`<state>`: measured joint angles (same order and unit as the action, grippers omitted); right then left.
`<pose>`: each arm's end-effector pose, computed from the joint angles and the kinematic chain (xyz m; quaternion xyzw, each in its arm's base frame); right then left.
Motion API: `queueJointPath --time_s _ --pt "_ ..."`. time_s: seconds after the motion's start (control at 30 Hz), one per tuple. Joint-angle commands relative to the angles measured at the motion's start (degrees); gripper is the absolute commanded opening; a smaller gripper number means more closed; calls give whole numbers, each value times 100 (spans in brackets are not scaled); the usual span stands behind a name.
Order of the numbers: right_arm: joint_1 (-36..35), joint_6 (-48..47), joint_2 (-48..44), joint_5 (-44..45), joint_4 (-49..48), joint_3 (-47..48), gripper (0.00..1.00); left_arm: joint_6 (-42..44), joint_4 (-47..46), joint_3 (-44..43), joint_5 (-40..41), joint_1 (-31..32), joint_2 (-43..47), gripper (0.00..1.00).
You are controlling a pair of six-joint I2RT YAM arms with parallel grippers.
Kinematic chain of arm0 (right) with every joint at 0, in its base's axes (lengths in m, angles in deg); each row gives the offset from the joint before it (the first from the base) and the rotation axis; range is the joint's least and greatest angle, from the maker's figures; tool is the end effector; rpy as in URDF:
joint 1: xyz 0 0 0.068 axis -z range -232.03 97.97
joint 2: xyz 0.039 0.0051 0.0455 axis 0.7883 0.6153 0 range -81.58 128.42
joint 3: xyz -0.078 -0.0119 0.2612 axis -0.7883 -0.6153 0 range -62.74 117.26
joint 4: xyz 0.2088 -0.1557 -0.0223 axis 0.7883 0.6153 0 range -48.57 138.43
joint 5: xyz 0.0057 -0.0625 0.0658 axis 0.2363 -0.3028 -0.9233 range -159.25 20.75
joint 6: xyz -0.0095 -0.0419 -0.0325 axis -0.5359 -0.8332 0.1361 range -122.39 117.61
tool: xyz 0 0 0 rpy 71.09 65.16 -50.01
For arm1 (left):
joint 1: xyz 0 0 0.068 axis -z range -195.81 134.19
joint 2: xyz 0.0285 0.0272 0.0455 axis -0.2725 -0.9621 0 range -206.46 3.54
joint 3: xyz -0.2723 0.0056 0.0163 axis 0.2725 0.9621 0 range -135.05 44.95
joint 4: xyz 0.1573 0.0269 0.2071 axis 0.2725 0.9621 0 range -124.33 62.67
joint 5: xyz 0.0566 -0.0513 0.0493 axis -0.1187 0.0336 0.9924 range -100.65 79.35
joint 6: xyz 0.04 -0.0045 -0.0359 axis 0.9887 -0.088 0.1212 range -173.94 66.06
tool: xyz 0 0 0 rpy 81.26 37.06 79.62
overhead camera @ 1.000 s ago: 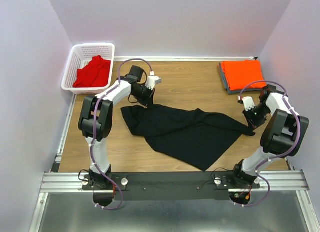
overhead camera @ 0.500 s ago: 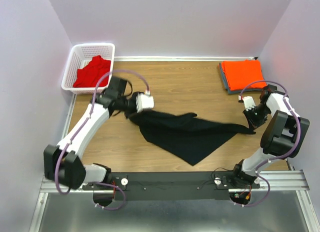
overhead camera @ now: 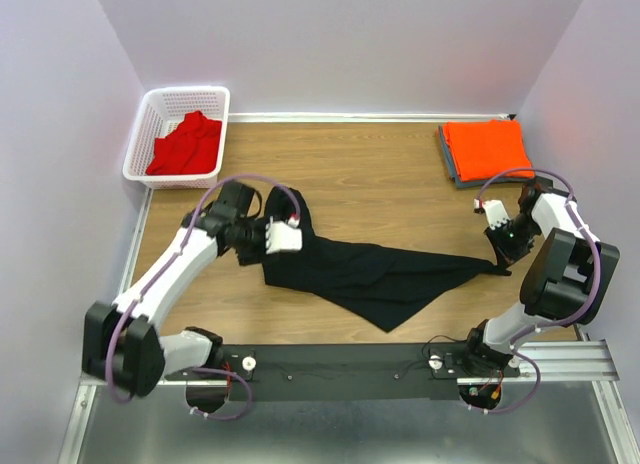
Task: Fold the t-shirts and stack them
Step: Flatten out the tshirt
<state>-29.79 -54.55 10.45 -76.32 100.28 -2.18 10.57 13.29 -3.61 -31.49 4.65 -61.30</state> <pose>0.2507 -0.0978 0.1914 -0.2575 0.9643 0.0509 0.0350 0.1894 -0.0843 0.2451 0.6772 0.6790 -0.0801 0.2720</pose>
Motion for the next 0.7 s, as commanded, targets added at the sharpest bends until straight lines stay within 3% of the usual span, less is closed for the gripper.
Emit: queueJointPath --time_s 0.0,0.17,0.33,0.67 --pt "35 -101 -168 -137 127 -79 0 -1009 -165 -741 -876 -61 -923 62" --pt "35 -110 -238 -110 118 -149 1 -1992 -472 -1674 -1615 -69 -2102 68" --pt "35 -145 -308 -49 83 -228 1 -2294 -411 -2236 -2020 -61 -2980 80" --pt "35 -102 -151 13 21 -141 0 -2417 -402 -2308 -2522 10 -3570 78"
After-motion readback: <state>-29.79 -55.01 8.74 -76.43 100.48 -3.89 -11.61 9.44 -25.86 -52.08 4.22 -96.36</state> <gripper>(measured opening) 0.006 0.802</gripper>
